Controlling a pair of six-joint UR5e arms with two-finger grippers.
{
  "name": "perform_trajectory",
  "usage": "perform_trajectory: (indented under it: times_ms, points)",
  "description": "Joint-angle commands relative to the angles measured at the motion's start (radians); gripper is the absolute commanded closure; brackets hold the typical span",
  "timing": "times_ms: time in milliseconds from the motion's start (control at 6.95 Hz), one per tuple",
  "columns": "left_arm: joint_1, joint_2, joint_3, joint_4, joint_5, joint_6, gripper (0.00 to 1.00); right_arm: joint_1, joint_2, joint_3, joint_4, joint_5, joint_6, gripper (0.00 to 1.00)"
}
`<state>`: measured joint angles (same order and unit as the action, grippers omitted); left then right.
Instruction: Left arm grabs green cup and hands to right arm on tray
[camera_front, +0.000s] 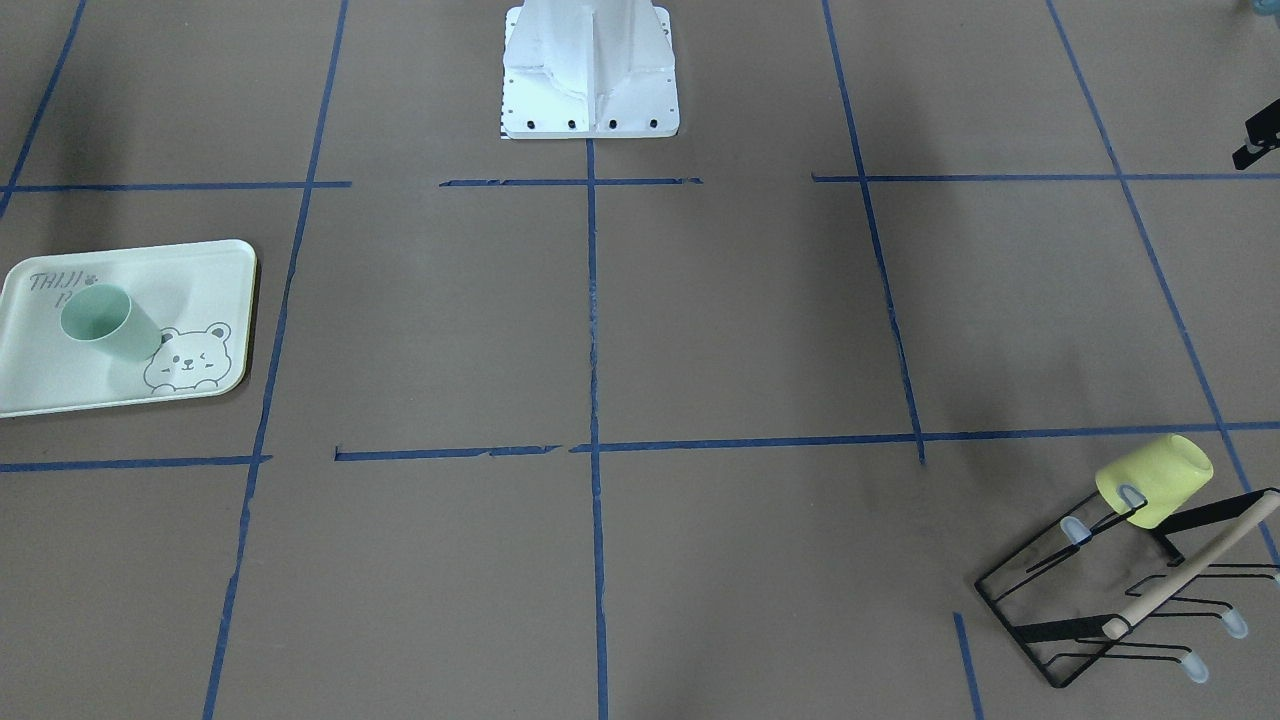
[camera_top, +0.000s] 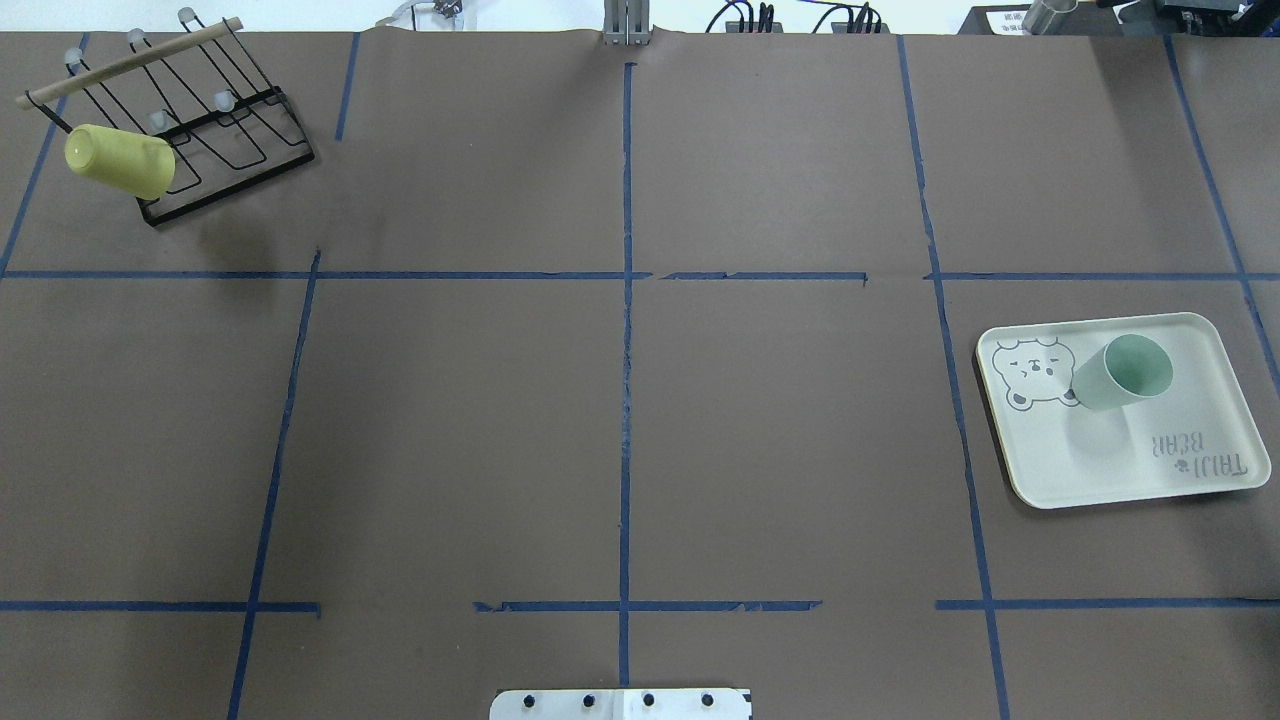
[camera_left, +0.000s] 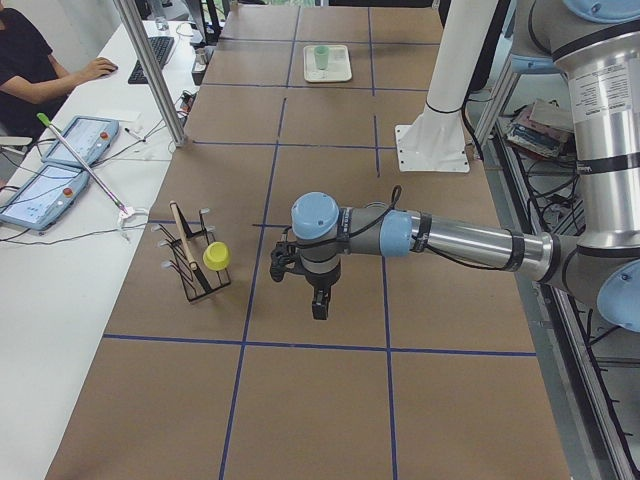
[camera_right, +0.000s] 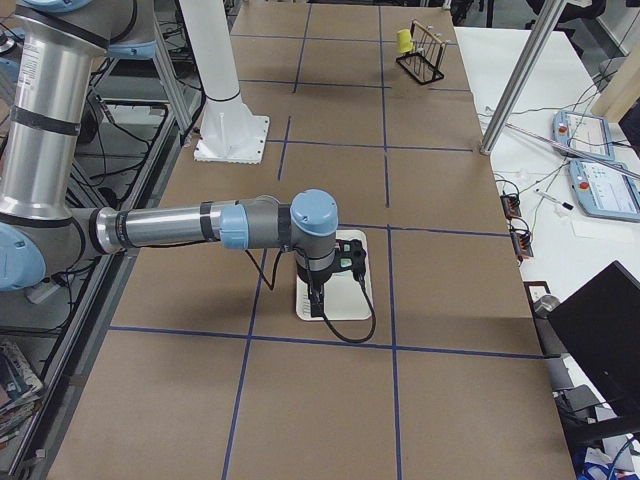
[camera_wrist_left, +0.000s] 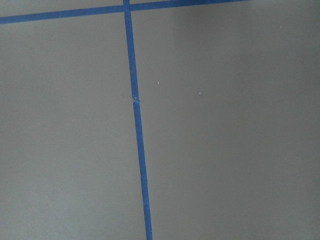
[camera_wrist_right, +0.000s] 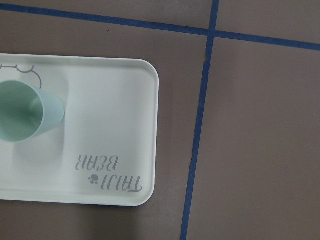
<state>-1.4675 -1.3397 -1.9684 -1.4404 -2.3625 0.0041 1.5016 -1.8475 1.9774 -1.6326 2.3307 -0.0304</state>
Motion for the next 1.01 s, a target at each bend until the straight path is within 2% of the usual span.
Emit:
perform_trajectory:
  times_ms: [0,863]
  points:
    - [-0.020,-0.018,-0.010,0.003,-0.004,0.004,0.00,-0.001,-0.001,-0.002,0.004,0.016,0.001,0.00]
    - [-0.023,-0.018,-0.013,0.011,-0.008,0.008,0.00,-0.015,0.010,0.001,0.005,0.068,0.009,0.00]
